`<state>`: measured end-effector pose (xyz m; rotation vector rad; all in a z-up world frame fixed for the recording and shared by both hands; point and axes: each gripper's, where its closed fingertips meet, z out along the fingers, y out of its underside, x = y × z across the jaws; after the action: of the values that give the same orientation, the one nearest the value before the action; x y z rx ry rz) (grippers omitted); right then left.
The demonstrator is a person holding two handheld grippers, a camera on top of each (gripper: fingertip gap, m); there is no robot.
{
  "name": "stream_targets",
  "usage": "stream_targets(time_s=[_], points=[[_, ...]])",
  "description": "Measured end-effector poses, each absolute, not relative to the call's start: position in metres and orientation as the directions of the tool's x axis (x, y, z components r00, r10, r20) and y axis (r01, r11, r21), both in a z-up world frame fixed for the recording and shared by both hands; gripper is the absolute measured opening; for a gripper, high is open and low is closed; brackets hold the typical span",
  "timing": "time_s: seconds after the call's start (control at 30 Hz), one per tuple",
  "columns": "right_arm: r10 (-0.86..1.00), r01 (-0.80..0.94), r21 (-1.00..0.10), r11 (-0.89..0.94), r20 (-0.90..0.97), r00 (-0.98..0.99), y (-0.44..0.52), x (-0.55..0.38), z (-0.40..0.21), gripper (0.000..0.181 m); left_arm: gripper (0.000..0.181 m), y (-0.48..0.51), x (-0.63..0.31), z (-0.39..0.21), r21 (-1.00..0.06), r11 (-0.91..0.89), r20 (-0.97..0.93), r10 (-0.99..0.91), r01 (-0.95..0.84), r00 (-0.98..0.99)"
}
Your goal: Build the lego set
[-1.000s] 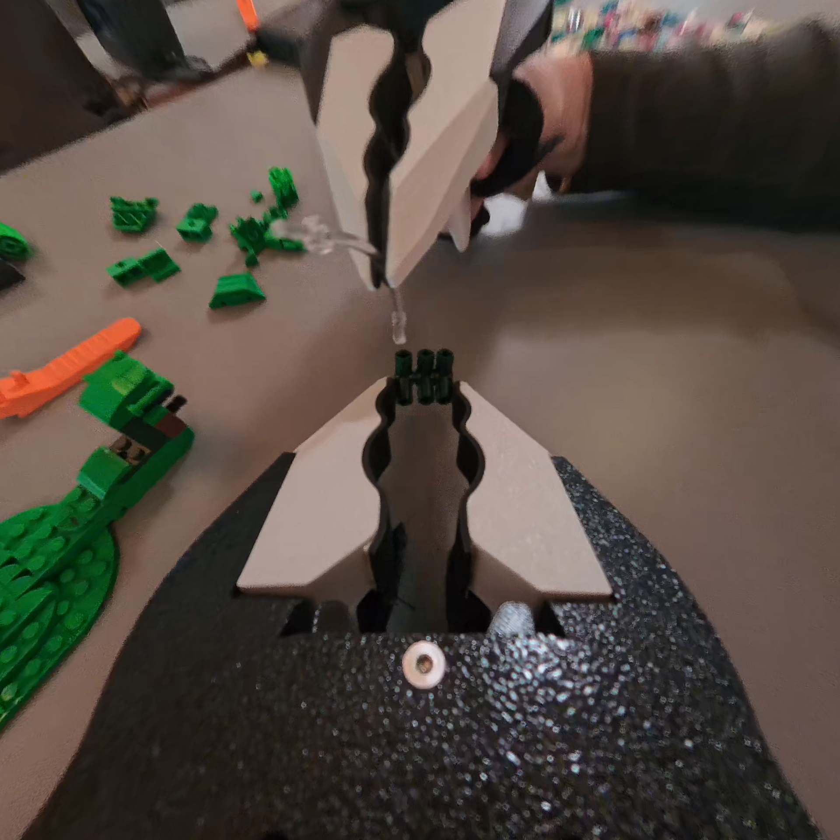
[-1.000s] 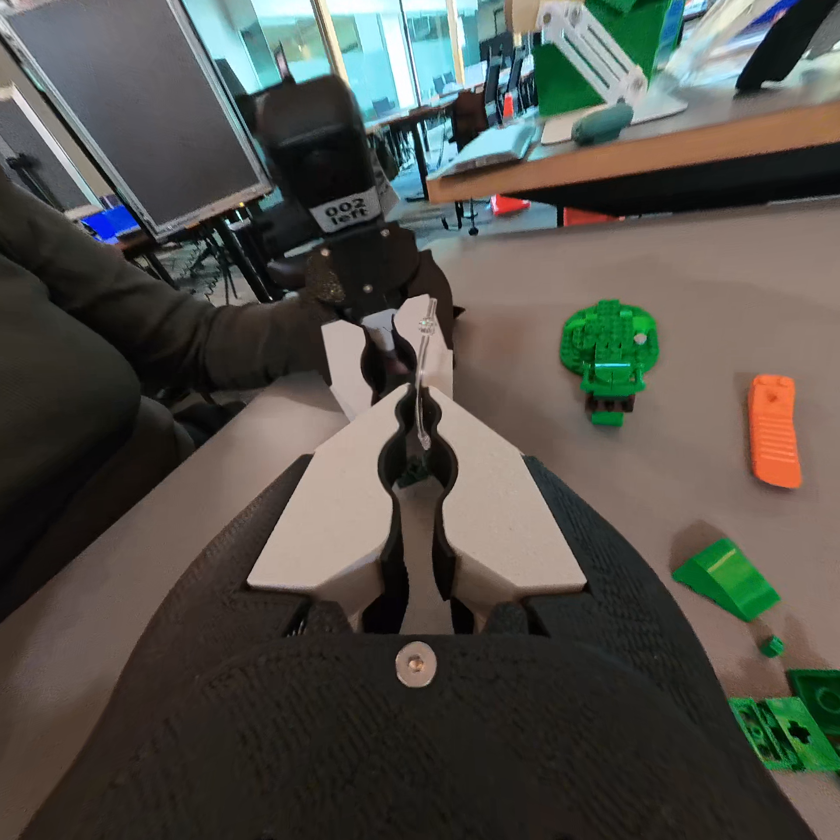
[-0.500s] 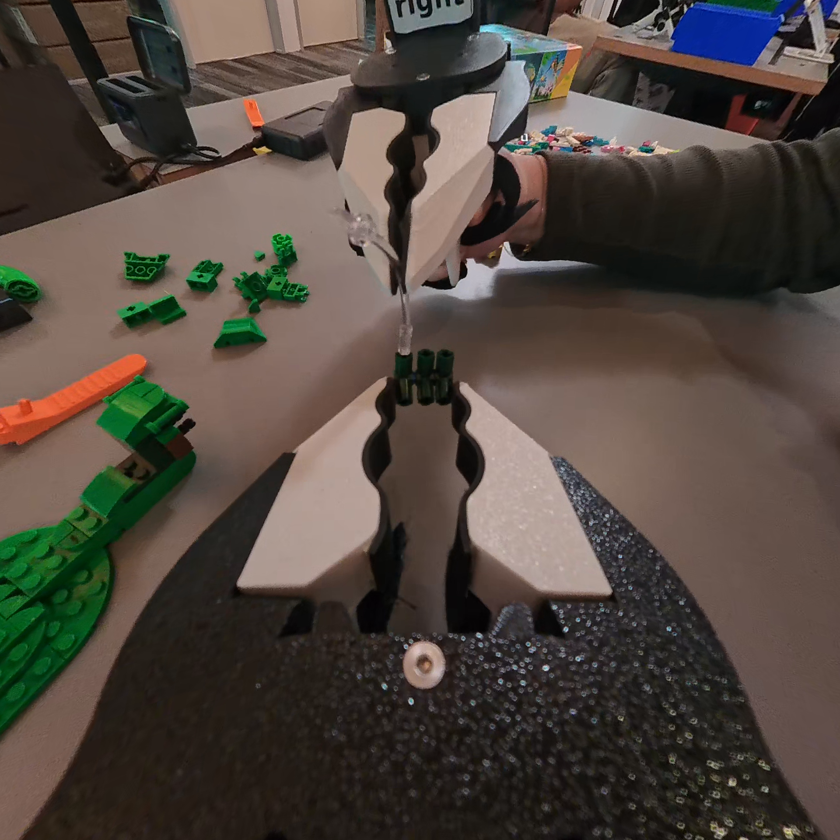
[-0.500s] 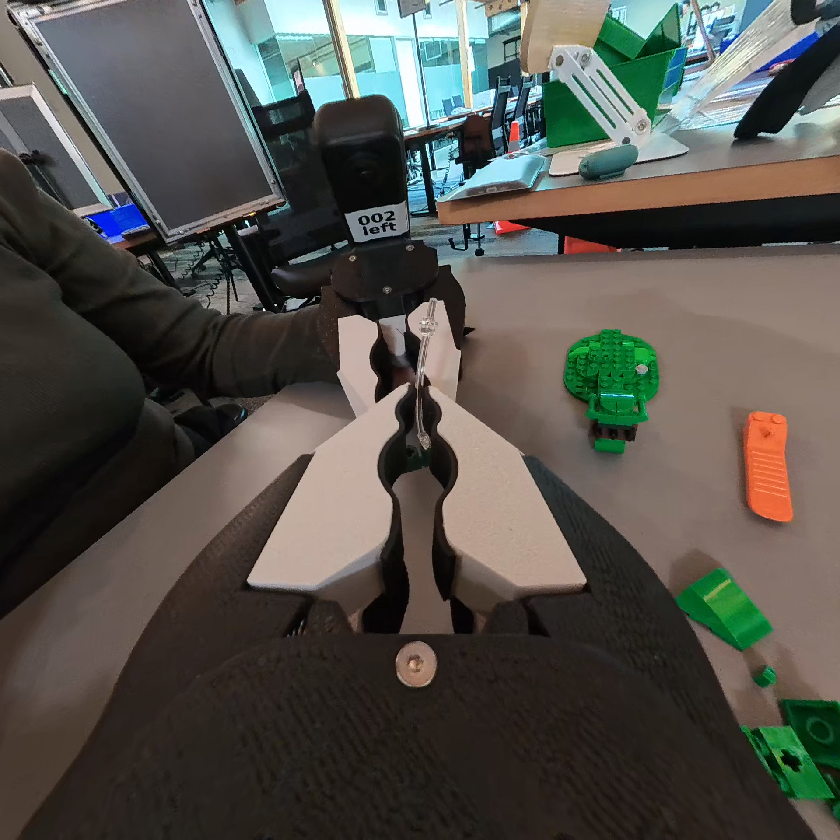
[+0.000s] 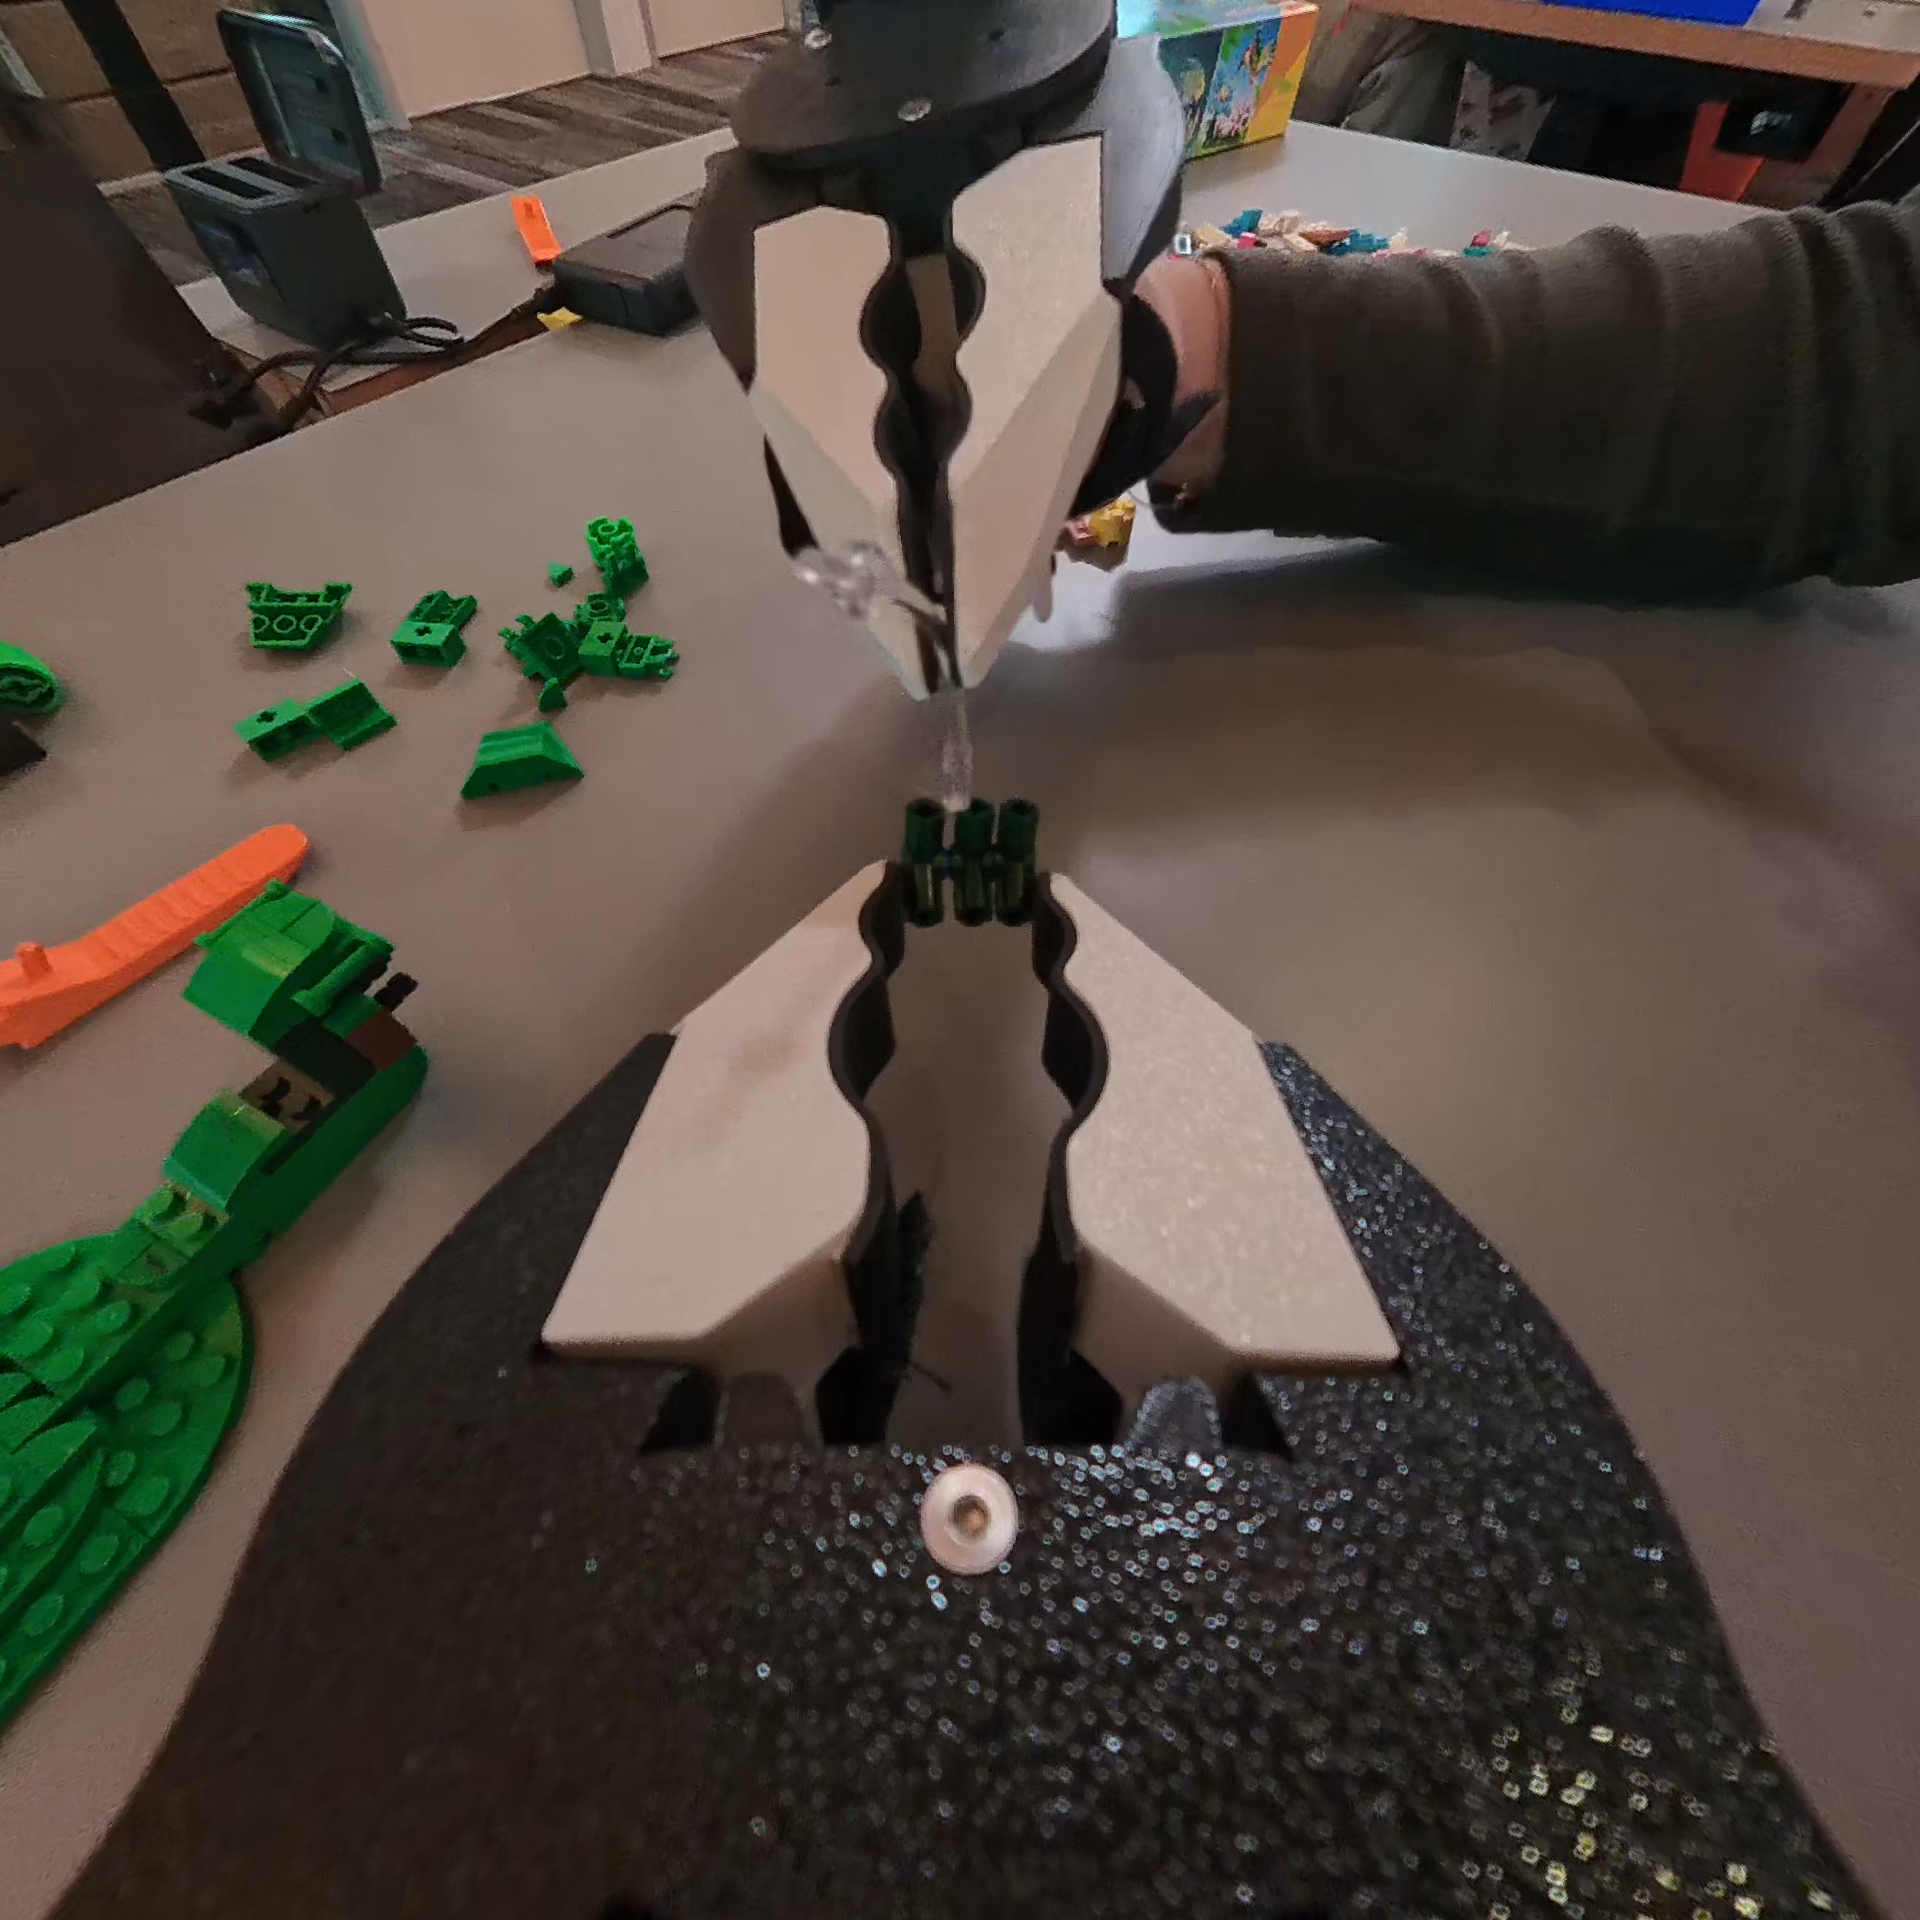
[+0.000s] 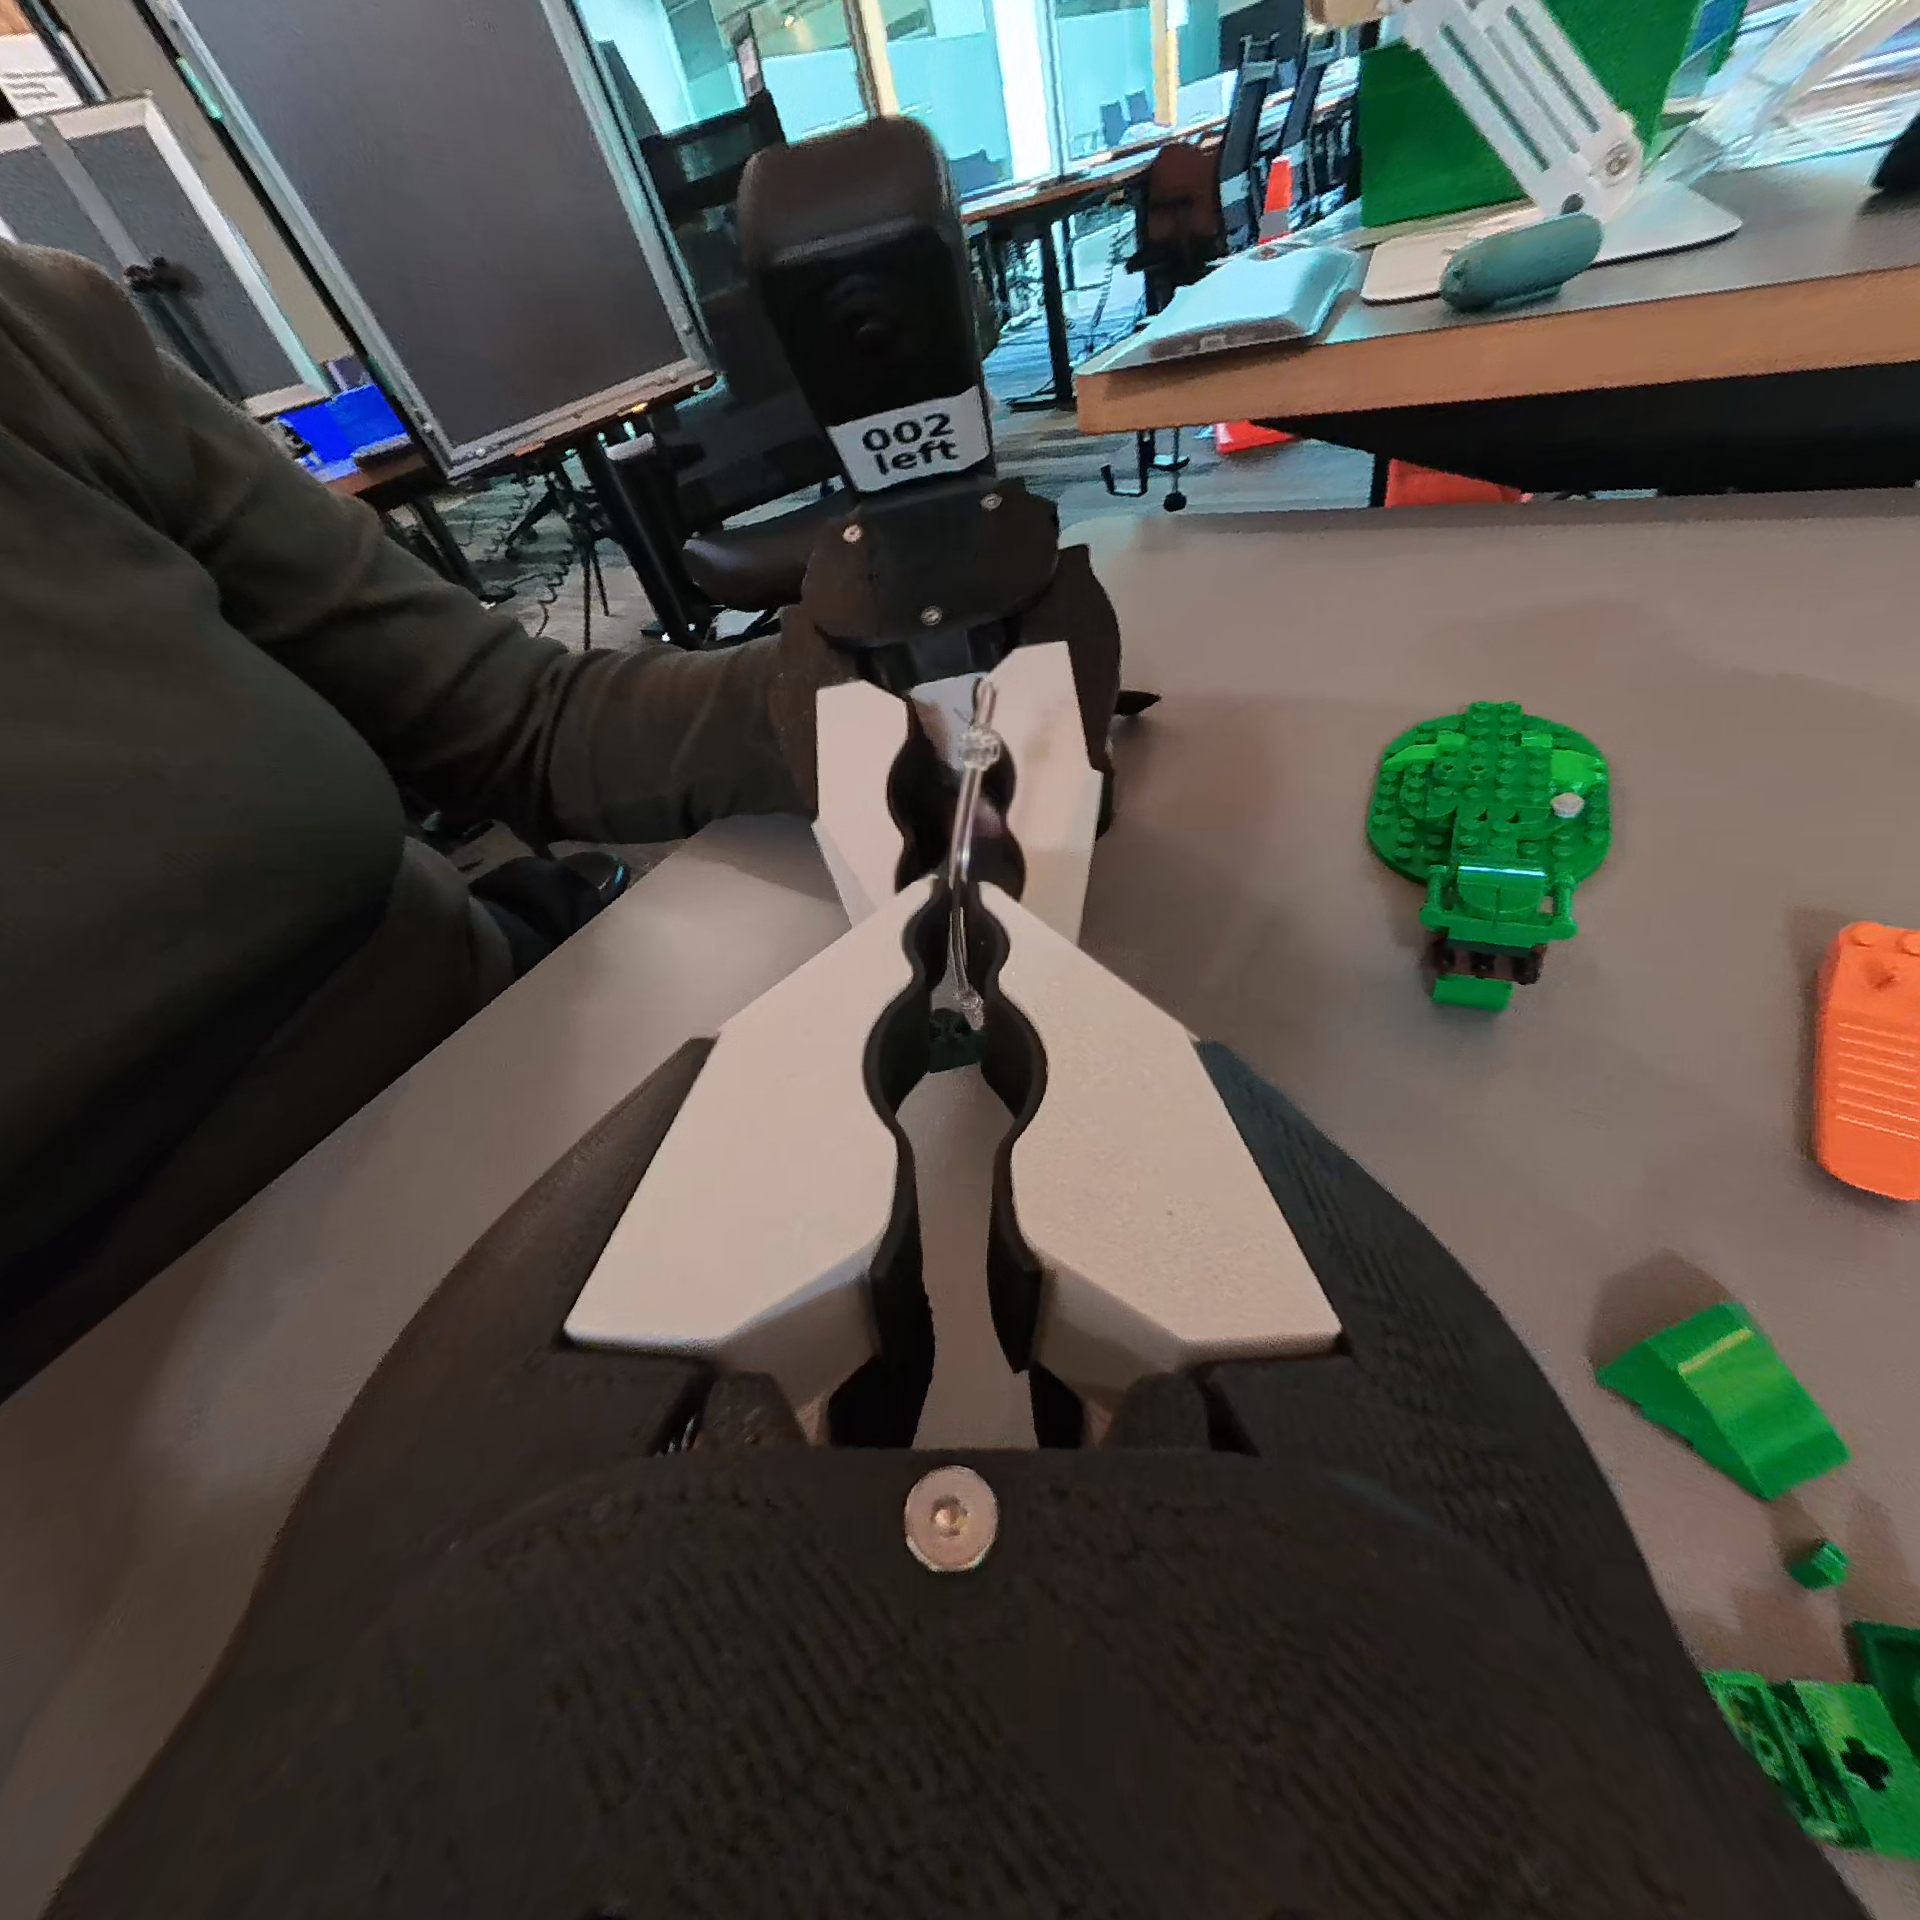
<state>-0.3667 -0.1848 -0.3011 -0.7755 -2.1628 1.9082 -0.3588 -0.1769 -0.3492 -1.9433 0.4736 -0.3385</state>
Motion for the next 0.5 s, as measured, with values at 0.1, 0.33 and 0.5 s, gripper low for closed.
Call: stream_targets(time_s=[0.1, 0.33, 0.5], points=[[0.479, 0.266, -0.961, 0.076, -0.199, -0.855, -0.1859, -0.3669, -0.3026, 0.0, 0.022, -0.1774, -0.3573, -0.3501, -0.913, -0.365, 0.018, -0.481, -0.181, 0.877], [0.51, 0.228, -0.972, 0.059, -0.167, -0.844, -0.1832, -0.3717, -0.2987, 0.0, 0.022, -0.1779, -0.3576, -0.3471, -0.92, -0.358, 0.04, -0.486, -0.158, 0.873], [0.503, 0.234, -0.97, 0.063, -0.172, -0.847, -0.1834, -0.3709, -0.3002, 0.0, 0.022, -0.1786, -0.3556, -0.3485, -0.916, -0.363, 0.037, -0.497, -0.169, 0.867]])
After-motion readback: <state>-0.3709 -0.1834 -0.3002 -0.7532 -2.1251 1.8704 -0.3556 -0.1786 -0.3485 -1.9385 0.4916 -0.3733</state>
